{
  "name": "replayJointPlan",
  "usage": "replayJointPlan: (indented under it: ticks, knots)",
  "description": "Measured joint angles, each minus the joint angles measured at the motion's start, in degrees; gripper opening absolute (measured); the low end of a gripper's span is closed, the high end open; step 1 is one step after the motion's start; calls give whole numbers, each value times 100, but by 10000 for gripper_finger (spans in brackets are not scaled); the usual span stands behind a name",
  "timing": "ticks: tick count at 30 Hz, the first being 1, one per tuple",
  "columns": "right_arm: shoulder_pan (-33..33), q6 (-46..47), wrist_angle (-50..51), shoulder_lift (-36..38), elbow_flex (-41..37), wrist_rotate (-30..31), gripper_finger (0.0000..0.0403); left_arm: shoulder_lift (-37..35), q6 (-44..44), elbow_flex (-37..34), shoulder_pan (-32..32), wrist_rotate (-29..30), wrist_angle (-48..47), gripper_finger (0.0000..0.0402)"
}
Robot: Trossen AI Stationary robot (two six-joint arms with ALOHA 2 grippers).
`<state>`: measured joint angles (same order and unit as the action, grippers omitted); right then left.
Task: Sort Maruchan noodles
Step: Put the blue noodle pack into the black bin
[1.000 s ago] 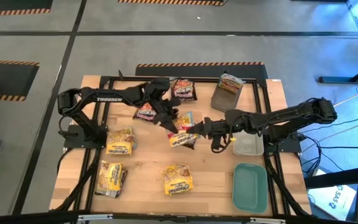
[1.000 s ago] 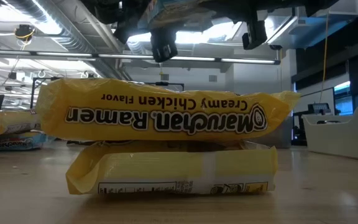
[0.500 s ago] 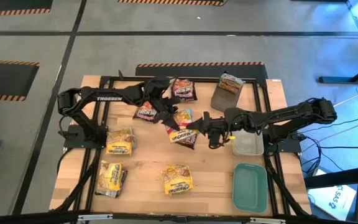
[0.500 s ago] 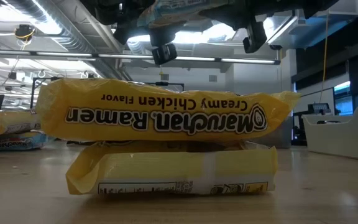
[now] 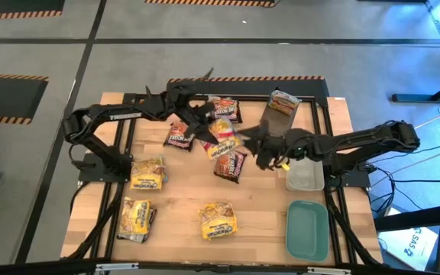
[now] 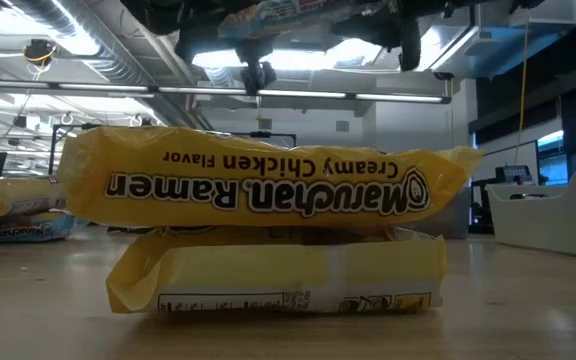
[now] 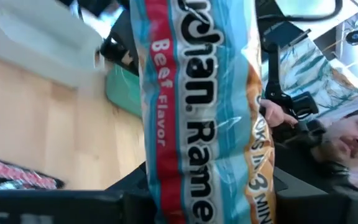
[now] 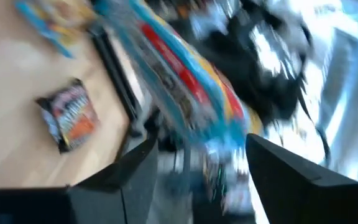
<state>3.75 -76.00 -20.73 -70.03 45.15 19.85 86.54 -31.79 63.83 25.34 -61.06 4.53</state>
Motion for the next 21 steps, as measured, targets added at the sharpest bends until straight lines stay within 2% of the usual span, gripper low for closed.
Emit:
replayJointPlan:
  ticks: [4,7,9,11,14,18,21]
  knots:
    - [-2,1394,247,374,0,979,234,-324,571,0,105,541,-4,125]
    - [-35,3048,944,647,4,1172,234,-495,1290,2,45,1176,-17,125]
    - [-209,4301,1532,789,0,612,234,-545,1776,2,-90,1638,-4,125]
    - [-453,5316,1962,817,-6,-292,234,-547,2236,2,-259,2161,-12,125]
    - [-836,6209,2060,806,-329,-1141,234,-534,2873,2,-547,3041,-20,125]
    - [-1269,6856,957,801,-1121,-1542,234,-520,3481,2,-971,4355,-23,125]
    - [-1525,7266,-793,799,-1802,-2111,234,-520,3701,2,-1256,5054,20,125]
